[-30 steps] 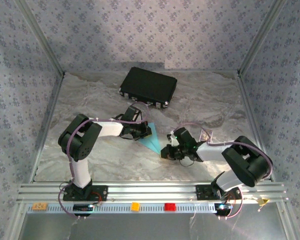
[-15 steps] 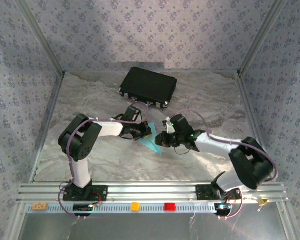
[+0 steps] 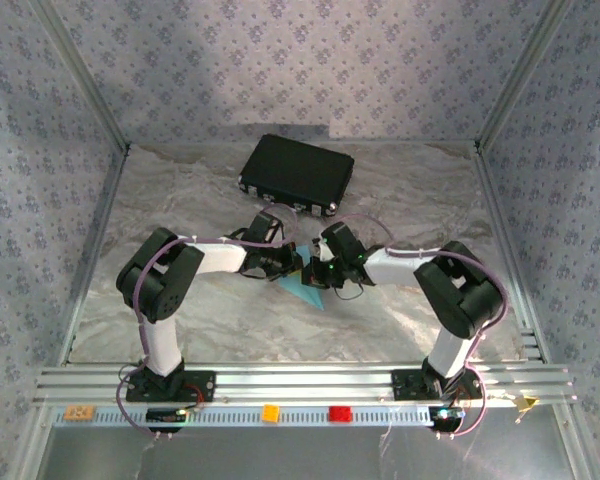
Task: Fold a paper plane with a square sheet of paper (pick it up from the middle)
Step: Fourth fold the wing at the center of the table.
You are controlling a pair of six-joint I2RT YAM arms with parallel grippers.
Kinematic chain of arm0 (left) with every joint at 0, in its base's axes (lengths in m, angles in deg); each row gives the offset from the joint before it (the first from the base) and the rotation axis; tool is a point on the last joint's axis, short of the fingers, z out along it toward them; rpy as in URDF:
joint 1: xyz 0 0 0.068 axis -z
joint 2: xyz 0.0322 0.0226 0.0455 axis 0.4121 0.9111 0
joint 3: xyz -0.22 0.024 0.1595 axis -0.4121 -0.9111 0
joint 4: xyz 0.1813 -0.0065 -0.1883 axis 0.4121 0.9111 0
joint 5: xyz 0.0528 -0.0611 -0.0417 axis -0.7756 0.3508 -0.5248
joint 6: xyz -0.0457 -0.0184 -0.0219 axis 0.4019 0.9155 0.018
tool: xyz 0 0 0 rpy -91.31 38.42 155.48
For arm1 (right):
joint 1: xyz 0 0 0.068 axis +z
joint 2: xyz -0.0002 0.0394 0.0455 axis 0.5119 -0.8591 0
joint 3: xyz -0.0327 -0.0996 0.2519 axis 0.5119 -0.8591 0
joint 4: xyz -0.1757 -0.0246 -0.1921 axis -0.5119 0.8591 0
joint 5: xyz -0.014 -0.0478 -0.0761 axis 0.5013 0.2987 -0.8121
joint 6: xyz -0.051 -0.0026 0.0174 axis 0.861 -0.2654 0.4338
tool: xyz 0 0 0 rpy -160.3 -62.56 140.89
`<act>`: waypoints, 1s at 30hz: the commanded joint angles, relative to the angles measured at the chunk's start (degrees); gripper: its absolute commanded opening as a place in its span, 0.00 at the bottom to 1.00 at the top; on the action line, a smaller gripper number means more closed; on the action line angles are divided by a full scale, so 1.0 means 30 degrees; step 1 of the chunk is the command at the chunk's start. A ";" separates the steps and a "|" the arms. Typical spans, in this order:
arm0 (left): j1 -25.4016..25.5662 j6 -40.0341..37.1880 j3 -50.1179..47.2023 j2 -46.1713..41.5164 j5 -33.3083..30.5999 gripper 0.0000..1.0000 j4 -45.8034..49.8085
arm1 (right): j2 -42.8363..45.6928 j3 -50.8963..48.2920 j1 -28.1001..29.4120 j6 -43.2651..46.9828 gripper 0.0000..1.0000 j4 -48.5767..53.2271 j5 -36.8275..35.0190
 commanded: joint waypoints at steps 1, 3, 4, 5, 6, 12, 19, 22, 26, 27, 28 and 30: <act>0.0116 -0.0373 -0.0121 0.0544 -0.0857 0.02 0.0875 | -0.0481 -0.1148 -0.0225 -0.0389 0.04 -0.0019 -0.0287; 0.0129 -0.0434 -0.0049 0.0544 -0.0838 0.02 0.0861 | -0.0533 -0.2095 -0.0322 -0.0777 0.04 -0.0706 -0.0189; 0.0119 -0.0480 -0.0018 0.0517 -0.0820 0.02 0.0860 | -0.0501 -0.2539 -0.0365 -0.0948 0.04 -0.1112 -0.0156; 0.0106 -0.0561 0.0053 0.0488 -0.0787 0.02 0.0859 | -0.0476 -0.2956 -0.0424 -0.1200 0.04 -0.1612 -0.0100; 0.0093 -0.0638 0.0118 0.0443 -0.0743 0.03 0.0860 | -0.0462 -0.3401 -0.0489 -0.1443 0.04 -0.2107 0.0097; 0.0023 -0.1108 0.1068 -0.0637 -0.0140 0.07 0.0990 | -0.0597 -0.4241 -0.0734 -0.2079 0.02 -0.3562 0.0717; 0.0613 -0.0808 0.1029 -0.1546 0.0073 0.03 0.1475 | -0.0594 -0.4305 -0.0829 -0.2241 0.00 -0.3811 0.0653; 0.0949 -0.0398 0.0818 -0.0900 0.0187 0.00 0.1446 | -0.0735 -0.4319 -0.0831 -0.2315 0.00 -0.3910 0.0652; 0.0927 0.0030 0.0508 0.0148 -0.0247 0.00 0.1279 | -0.0831 -0.4386 -0.0838 -0.2363 0.00 -0.4016 0.0709; 0.0923 0.0031 0.0437 0.0308 -0.0483 0.00 0.1357 | -0.0848 -0.4387 -0.0825 -0.2406 0.00 -0.4016 0.0681; 0.0897 -0.0012 0.0421 0.0455 -0.0671 0.00 0.1293 | -0.0861 -0.4385 -0.0825 -0.2400 0.00 -0.3988 0.0655; 0.0673 -0.0109 0.0365 0.0756 -0.0598 0.00 0.0983 | -0.0897 -0.4418 -0.0848 -0.2383 0.00 -0.3943 0.0659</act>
